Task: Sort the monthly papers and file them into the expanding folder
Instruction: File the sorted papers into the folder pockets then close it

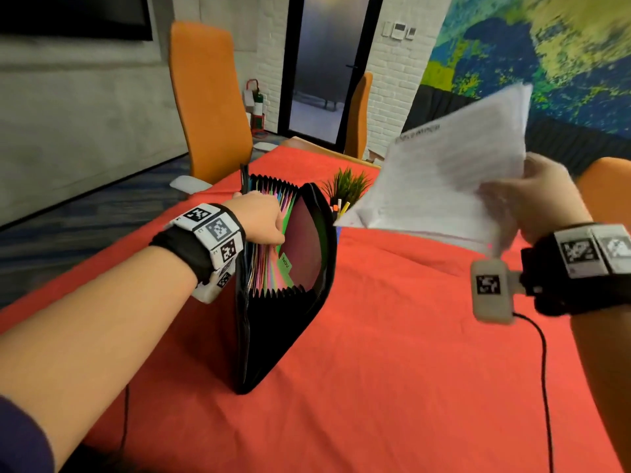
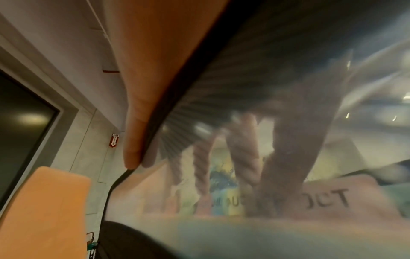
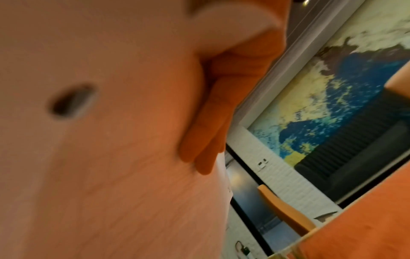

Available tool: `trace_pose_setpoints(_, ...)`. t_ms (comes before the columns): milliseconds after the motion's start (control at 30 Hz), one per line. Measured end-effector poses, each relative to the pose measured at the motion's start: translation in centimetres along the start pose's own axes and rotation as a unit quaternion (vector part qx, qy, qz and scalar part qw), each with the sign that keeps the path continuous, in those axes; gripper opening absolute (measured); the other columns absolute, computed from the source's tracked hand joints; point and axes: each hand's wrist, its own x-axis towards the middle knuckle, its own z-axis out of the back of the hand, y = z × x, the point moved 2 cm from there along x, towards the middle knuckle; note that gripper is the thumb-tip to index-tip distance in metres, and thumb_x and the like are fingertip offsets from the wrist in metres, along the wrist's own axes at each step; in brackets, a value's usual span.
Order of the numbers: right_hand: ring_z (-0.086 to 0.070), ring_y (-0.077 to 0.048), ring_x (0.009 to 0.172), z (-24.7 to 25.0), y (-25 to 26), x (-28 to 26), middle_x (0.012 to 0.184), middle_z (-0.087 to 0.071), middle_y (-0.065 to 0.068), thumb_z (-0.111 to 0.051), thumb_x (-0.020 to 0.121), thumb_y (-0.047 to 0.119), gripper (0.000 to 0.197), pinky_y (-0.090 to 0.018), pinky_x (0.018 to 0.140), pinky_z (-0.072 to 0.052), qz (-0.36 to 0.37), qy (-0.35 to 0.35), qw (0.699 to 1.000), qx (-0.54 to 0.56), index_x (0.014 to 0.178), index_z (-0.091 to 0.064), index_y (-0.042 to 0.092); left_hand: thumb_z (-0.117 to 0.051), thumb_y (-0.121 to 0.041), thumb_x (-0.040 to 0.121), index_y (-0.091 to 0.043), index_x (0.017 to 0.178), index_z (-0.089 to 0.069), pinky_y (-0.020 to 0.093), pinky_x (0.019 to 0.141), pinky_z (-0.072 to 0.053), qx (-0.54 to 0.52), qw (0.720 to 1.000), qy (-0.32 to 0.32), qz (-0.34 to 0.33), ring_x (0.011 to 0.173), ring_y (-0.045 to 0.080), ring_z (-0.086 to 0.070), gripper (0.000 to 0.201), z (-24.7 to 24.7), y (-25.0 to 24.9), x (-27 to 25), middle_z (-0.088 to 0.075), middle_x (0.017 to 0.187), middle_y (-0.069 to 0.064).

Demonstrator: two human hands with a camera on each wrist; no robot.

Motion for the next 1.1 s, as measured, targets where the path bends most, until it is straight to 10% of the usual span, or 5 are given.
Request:
trace_pose_setpoints(133,-0.060,-0.019,0.079,-3.9,3.9,1.9,0.088,-0.061,-0.007,-0.067,0.070,0.008,0.031,-0.035,0.076,-0.053,0.029,0.037,0.998,-0.039,0.102,-0.063,0.007,-0.059,-0.031,0.078,-0.023,0.067,-0.073,0.036,0.086,-0.034,-0.002,1.000,0.012,0.002,0.110,0.023,-0.054,0.019,0.0,0.0,0.3,-0.065,0.115,0.003)
trace_pose_setpoints(300,-0.055,-0.036,0.100,-9.6,6.9,0.2,0.104,-0.059,-0.023,-0.058,0.081,0.008,0.022,-0.031,0.071,-0.035,0.115,0.110,0.949,-0.273,0.101,-0.056,0.000,-0.047,-0.048,0.075,-0.017,0.080,-0.075,0.037,0.089,-0.040,0.002,1.000,0.023,0.011,0.107,0.024,-0.057,0.042,-0.1,-0.1,0.7,-0.065,0.114,0.006)
trace_pose_setpoints(800,-0.067,-0.027,0.075,-18.3,5.4,-2.8,0.101,-0.065,-0.015,-0.053,0.087,0.048,0.051,-0.029,0.058,-0.053,-0.043,0.417,0.865,-0.275,0.106,-0.054,0.000,-0.046,-0.038,0.080,-0.017,0.050,-0.055,0.045,0.099,-0.033,0.008,1.000,-0.018,-0.002,0.098,0.023,-0.052,0.038,-0.8,-0.4,1.4,-0.065,0.105,0.006)
trace_pose_setpoints(967,-0.056,-0.019,0.088,-17.9,3.2,-4.2,0.107,-0.060,-0.007,-0.054,0.089,0.042,0.043,-0.025,0.071,-0.042,0.081,0.441,0.825,-0.345,0.116,-0.060,0.009,-0.040,-0.040,0.065,-0.016,0.053,-0.064,0.046,0.101,-0.032,-0.013,1.000,-0.002,0.001,0.099,0.020,-0.051,0.036,-0.9,0.1,1.1,-0.066,0.100,0.004)
trace_pose_setpoints(1100,-0.047,-0.024,0.113,-17.4,-1.6,-6.2,0.126,-0.043,-0.010,-0.070,0.080,0.023,0.066,-0.022,0.086,-0.037,0.006,0.359,0.917,-0.175,0.137,-0.037,0.016,-0.053,-0.022,0.084,-0.018,0.081,-0.075,0.039,0.106,-0.030,-0.096,0.989,-0.097,-0.055,0.123,0.021,-0.041,0.023,-0.6,-0.3,0.4,-0.051,0.130,0.001)
